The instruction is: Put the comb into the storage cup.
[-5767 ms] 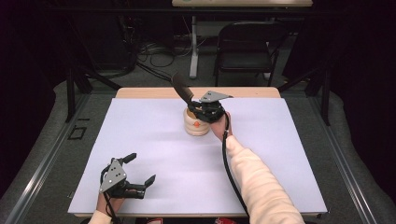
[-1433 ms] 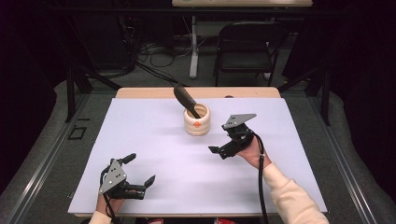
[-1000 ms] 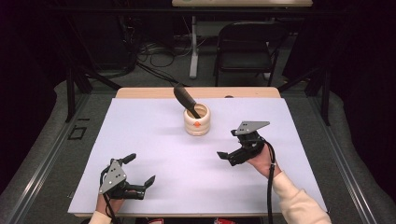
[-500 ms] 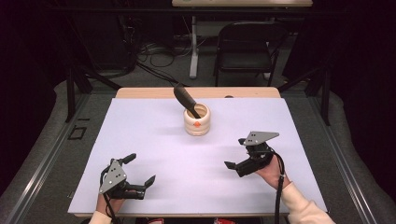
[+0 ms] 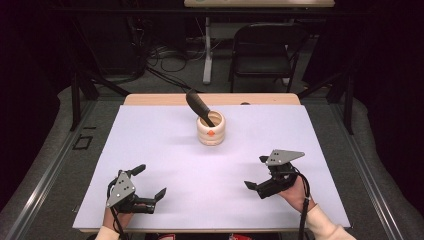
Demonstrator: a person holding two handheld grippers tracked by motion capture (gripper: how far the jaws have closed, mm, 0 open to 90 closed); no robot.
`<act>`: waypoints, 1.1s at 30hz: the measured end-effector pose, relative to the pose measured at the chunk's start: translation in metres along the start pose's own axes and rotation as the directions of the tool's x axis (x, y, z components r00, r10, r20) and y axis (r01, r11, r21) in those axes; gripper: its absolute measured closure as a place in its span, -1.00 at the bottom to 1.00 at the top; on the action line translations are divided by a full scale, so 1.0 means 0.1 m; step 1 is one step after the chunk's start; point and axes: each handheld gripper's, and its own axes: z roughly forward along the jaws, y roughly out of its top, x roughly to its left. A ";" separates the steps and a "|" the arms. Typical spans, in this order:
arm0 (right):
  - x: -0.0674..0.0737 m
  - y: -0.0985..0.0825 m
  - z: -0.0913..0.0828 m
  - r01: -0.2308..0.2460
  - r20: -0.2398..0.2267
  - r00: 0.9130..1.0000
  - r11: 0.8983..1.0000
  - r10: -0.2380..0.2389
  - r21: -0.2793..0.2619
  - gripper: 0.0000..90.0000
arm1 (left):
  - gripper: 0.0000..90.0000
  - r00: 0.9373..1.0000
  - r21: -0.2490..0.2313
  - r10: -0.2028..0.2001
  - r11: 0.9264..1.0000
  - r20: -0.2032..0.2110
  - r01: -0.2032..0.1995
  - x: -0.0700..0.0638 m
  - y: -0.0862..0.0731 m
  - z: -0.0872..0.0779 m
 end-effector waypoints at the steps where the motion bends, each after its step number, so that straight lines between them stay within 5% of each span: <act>1: 0.01 -0.01 -0.01 -0.001 0.003 1.000 1.000 0.001 -0.003 -1.00 | -0.99 1.000 0.001 0.001 1.000 0.000 -0.001 0.00 0.00 0.00; 33: 0.22 -0.34 -0.15 0.029 0.043 0.999 0.999 -0.028 -0.031 -1.00 | -0.99 1.000 0.003 0.004 1.000 0.000 -0.004 0.00 0.00 0.00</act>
